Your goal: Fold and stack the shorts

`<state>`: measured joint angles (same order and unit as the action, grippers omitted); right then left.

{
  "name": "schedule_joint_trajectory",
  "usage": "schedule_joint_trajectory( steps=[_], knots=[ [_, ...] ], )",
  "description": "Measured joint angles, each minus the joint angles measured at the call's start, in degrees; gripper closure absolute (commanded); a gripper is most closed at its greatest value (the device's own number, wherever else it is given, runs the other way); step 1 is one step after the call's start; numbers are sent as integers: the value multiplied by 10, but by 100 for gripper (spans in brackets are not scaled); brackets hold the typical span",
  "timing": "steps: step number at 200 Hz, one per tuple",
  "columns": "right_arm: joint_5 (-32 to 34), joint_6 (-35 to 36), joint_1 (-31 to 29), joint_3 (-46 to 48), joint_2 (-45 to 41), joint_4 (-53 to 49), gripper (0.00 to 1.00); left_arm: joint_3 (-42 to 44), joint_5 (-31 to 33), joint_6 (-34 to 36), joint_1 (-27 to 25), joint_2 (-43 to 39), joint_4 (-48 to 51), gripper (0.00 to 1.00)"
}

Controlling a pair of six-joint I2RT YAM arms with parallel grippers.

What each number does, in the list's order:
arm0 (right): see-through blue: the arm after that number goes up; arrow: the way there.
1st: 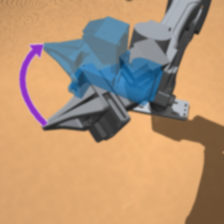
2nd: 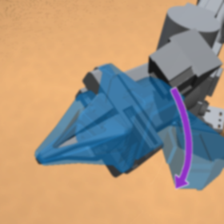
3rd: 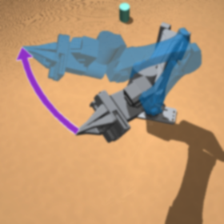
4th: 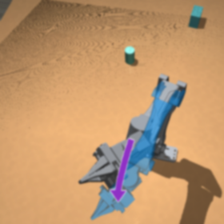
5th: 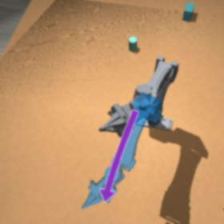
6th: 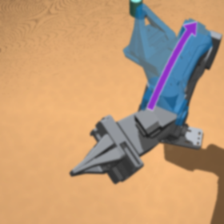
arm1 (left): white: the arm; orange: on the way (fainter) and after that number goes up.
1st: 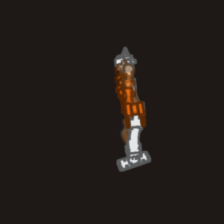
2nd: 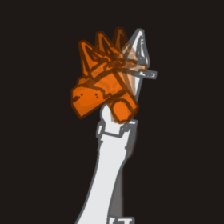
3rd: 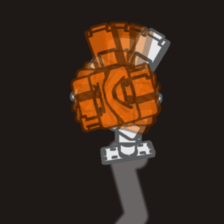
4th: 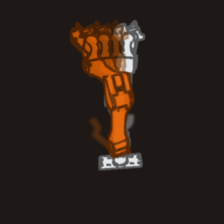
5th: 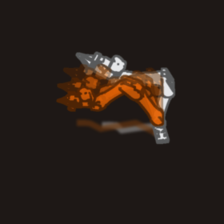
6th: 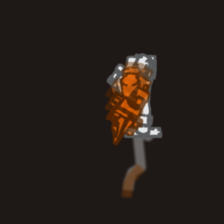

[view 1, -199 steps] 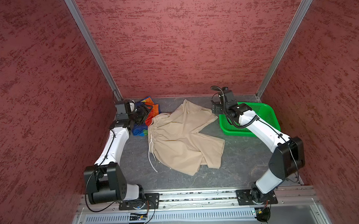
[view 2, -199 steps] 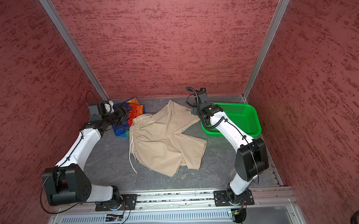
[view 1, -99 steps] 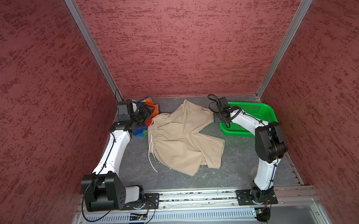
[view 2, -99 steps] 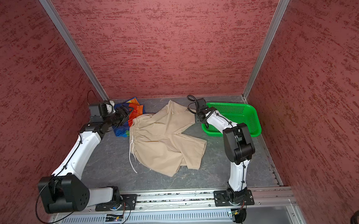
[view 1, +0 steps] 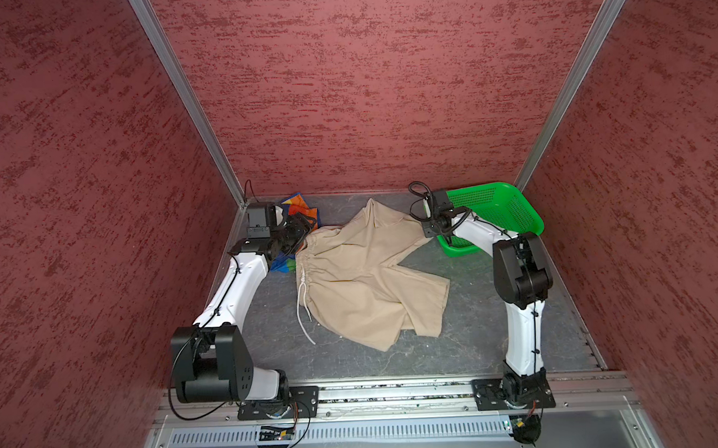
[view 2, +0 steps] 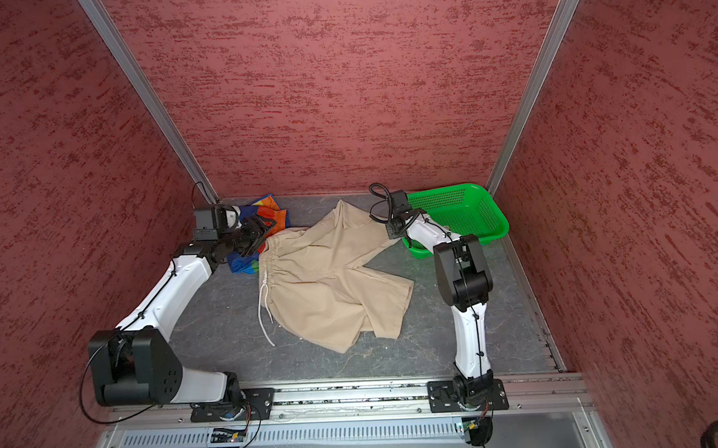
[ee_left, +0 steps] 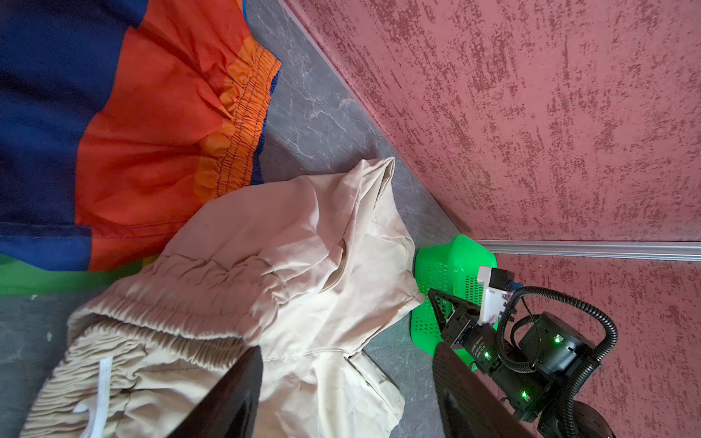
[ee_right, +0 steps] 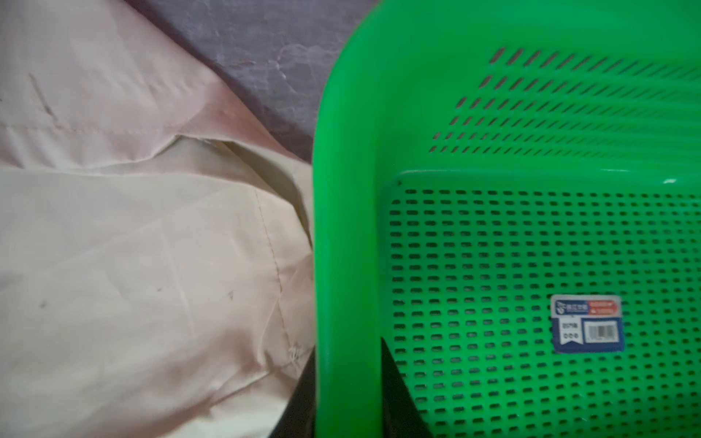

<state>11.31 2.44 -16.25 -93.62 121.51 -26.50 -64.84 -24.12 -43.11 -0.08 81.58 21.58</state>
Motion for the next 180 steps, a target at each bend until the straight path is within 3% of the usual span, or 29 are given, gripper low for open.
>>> schedule_joint_trajectory(
  steps=[20,29,47,55,80,103,118,130,140,149,157,166,171,180],
  knots=[
    [6,17,6,-30,19,-3,79,-1,0,0,0,3,0,29],
    [7,22,11,-42,27,-4,73,-2,0,0,0,3,0,28],
    [11,24,23,-56,36,-3,46,-4,0,0,0,3,1,28],
    [14,29,26,-60,37,-4,40,-5,0,1,0,2,2,27],
    [16,24,33,-56,28,-3,30,-5,0,7,0,-11,18,25],
    [16,4,29,23,-42,6,24,-5,5,23,0,-49,45,23],
    [17,-7,15,77,-115,6,25,-4,12,38,0,-84,62,26],
    [20,-12,-3,95,-166,7,30,-4,20,52,0,-107,74,44],
    [20,-14,-23,94,-196,16,42,-3,24,54,0,-120,82,60],
    [16,-16,-42,89,-214,27,58,0,27,65,0,-127,85,66],
    [8,-20,-56,85,-222,37,69,6,31,72,-2,-130,86,67],
    [-3,-19,-73,80,-221,49,71,15,35,74,-6,-130,87,65],
    [-9,-20,-80,78,-217,54,69,20,37,75,-8,-129,88,60],
    [-23,-21,-97,70,-199,59,57,30,41,81,-13,-125,90,48]
  ],
)
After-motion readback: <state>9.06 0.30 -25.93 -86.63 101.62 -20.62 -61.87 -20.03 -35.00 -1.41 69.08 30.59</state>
